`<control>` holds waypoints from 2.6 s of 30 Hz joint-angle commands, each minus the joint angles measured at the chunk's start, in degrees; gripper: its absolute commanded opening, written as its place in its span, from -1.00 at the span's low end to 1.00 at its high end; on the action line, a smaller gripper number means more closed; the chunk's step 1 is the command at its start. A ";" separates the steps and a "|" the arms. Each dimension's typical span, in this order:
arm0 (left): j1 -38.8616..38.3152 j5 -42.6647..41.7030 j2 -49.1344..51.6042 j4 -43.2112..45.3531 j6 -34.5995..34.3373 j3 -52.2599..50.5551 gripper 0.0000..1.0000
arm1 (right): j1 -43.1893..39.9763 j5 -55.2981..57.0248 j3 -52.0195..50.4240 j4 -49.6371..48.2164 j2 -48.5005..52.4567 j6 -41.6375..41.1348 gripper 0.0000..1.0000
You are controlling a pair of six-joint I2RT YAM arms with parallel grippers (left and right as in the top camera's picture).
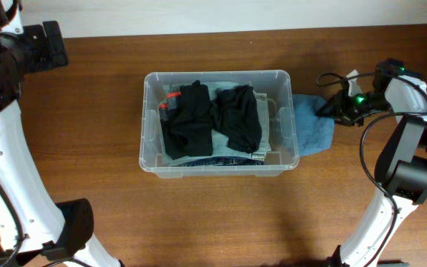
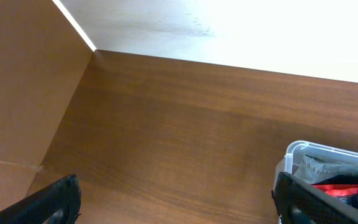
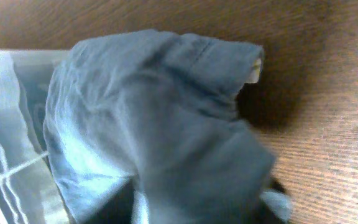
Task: Pack container
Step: 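Grasp the grey-blue shirt with the right gripper and lift, then place the grey-blue shirt on top of the bin contents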
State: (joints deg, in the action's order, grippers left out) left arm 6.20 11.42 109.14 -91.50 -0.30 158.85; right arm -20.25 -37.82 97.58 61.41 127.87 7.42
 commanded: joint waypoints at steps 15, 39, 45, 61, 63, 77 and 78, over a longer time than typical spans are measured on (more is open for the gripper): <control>0.24 0.39 -1.27 0.07 -0.55 -0.13 0.99 | 3.43 -2.08 -13.62 -9.22 0.11 1.33 -0.26; 0.24 0.42 -1.29 0.07 -0.55 -0.13 0.98 | 20.94 -15.21 13.90 6.27 -25.03 -9.31 -0.91; 0.24 0.39 -1.29 0.07 -0.55 -0.13 0.99 | 33.86 -14.38 12.83 -1.09 -22.62 -20.46 -0.91; 0.24 0.39 -1.29 0.07 -0.55 -0.13 0.99 | 40.85 20.68 -1.88 -5.49 -9.53 -23.32 -0.81; 0.24 0.39 -1.29 0.07 -0.55 -0.13 0.98 | 40.13 24.06 -1.86 -5.05 -9.60 -22.99 -0.65; 0.24 0.39 -1.27 0.07 -0.55 -0.13 0.99 | 43.36 29.29 6.58 -2.36 -26.27 -19.30 0.40; 0.24 0.39 -1.29 0.07 -0.55 -0.13 0.99 | 43.91 29.27 6.54 -2.49 -26.12 -19.32 0.39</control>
State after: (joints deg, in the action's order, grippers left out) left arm 6.20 11.42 109.14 -91.50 -0.30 158.85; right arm 21.67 -10.55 103.15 59.46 103.28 -12.32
